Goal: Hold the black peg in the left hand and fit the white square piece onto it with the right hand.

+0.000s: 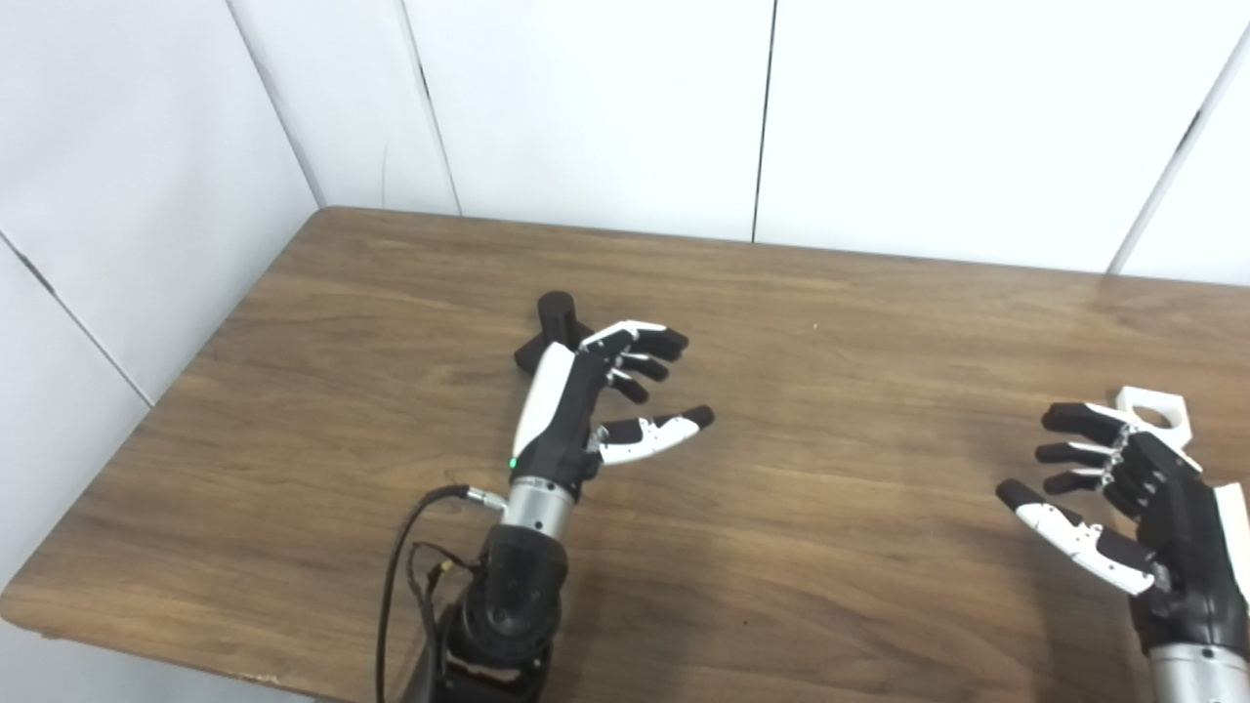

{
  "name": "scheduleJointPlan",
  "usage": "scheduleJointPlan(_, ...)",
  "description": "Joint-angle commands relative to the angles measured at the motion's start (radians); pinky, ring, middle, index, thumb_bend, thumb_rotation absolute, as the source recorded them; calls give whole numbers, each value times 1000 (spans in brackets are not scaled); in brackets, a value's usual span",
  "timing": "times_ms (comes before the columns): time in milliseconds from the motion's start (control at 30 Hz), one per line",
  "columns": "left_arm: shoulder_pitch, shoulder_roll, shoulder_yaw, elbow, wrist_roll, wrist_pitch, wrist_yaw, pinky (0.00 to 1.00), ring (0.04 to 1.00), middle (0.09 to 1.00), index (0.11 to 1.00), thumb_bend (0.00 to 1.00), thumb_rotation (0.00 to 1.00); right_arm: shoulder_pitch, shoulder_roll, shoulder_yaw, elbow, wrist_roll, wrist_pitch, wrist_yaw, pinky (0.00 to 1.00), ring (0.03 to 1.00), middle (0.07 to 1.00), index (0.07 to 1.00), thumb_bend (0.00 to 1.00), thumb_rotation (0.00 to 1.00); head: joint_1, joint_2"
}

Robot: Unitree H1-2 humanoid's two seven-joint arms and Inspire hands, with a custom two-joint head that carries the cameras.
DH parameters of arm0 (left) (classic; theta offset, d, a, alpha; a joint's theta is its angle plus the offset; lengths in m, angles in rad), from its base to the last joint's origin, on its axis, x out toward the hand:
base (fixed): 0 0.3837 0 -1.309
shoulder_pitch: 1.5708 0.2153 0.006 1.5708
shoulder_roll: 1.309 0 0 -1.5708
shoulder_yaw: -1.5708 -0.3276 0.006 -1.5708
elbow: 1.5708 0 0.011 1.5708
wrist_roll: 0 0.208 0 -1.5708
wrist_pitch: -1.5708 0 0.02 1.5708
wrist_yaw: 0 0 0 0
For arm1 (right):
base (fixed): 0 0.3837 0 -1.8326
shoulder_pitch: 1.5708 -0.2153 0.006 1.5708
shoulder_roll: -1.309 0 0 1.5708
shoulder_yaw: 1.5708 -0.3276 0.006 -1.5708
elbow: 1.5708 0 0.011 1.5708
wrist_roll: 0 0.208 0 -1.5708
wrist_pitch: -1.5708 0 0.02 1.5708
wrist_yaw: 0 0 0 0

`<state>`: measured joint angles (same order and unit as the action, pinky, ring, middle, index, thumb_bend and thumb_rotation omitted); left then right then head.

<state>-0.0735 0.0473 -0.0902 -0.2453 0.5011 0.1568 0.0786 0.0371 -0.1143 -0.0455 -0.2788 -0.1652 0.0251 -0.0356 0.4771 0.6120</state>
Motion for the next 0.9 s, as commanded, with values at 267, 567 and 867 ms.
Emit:
scheduleJointPlan(267, -82, 32, 6, -6, 210, 32, 68, 580, 692, 718, 642, 670, 106, -20, -1, -5, -54, 11, 7, 6, 474, 608, 684, 651, 569, 0, 1, 1)
scheduleJointPlan(567, -141, 60, 55, 40, 217, 43, 81, 555, 684, 720, 648, 647, 112, -17, -4, -6, -67, 3, 30, 5, 458, 598, 678, 657, 558, 0, 0, -7)
scheduleJointPlan(867, -196, 123, 25, 86, 374, 81, 111, 544, 693, 733, 647, 668, 213, -14, -4, -7, -78, 10, 50, 9, 474, 611, 670, 645, 557, 0, -1, -8)
